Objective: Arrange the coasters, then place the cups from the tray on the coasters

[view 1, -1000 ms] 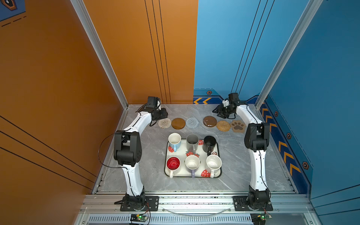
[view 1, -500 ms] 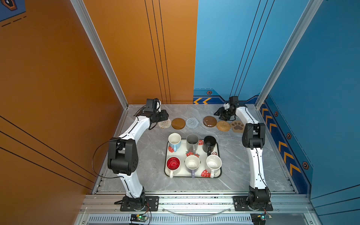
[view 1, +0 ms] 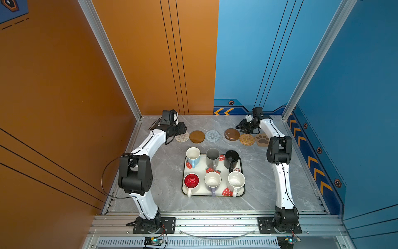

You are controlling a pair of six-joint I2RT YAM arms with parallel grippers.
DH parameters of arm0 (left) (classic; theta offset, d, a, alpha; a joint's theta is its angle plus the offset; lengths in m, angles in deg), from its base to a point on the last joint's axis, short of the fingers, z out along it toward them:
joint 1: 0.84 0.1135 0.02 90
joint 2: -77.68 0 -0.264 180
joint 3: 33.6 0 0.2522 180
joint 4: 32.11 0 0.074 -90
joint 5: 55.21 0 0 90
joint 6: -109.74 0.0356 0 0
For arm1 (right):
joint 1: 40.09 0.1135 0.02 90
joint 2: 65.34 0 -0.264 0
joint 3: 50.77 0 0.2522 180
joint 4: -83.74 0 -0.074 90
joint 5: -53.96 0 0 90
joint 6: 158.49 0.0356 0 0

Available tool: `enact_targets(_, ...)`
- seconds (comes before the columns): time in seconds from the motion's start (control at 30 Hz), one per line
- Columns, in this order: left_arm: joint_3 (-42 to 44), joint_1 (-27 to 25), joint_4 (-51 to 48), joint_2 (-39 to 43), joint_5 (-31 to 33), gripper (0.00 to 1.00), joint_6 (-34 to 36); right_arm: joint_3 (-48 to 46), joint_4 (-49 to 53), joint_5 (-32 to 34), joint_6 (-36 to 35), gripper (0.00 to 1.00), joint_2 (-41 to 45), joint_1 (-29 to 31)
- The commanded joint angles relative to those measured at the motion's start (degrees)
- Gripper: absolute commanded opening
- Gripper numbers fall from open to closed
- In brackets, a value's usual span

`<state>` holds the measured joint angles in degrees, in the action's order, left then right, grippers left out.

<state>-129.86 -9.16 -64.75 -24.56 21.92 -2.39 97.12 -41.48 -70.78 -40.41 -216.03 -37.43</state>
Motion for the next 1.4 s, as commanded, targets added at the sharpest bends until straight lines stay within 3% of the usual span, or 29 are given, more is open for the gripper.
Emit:
enact_targets(0.0, 1.1, -0.4, 0.7, 2.4, 0.3, 0.48, -0.2, -2.4, 1.7, -0.4, -1.8, 0.43, 0.3, 1.3)
enact_targets(0.73, 1.9, -0.3, 1.2, 2.4, 0.0, 0.48, -0.1, -3.3, -0.5, 0.7, -0.1, 0.41, 1.0, 4.1)
enact_targets(0.93, 1.8, -0.2, 1.4, 2.6, -0.1, 0.48, -0.2, -5.8, -0.7, 0.9, -1.1, 0.43, 7.1, 1.5)
enact_targets(1.1, 2.0, -0.4, 1.8, 3.5, -0.1, 0.48, -0.6, -14.3, -3.3, 2.3, -2.6, 0.43, 15.6, -1.0)
enact_targets(1.23, 3.5, -0.9, 3.9, 4.8, -0.2, 0.48, -1.4, -20.9, -4.5, 3.5, -3.8, 0.37, 20.2, -2.9)
enact_targets(1.37, 4.1, -1.6, 4.0, 5.4, -0.2, 0.48, -1.3, -25.5, -4.5, 5.0, -4.9, 0.18, 21.7, -4.2)
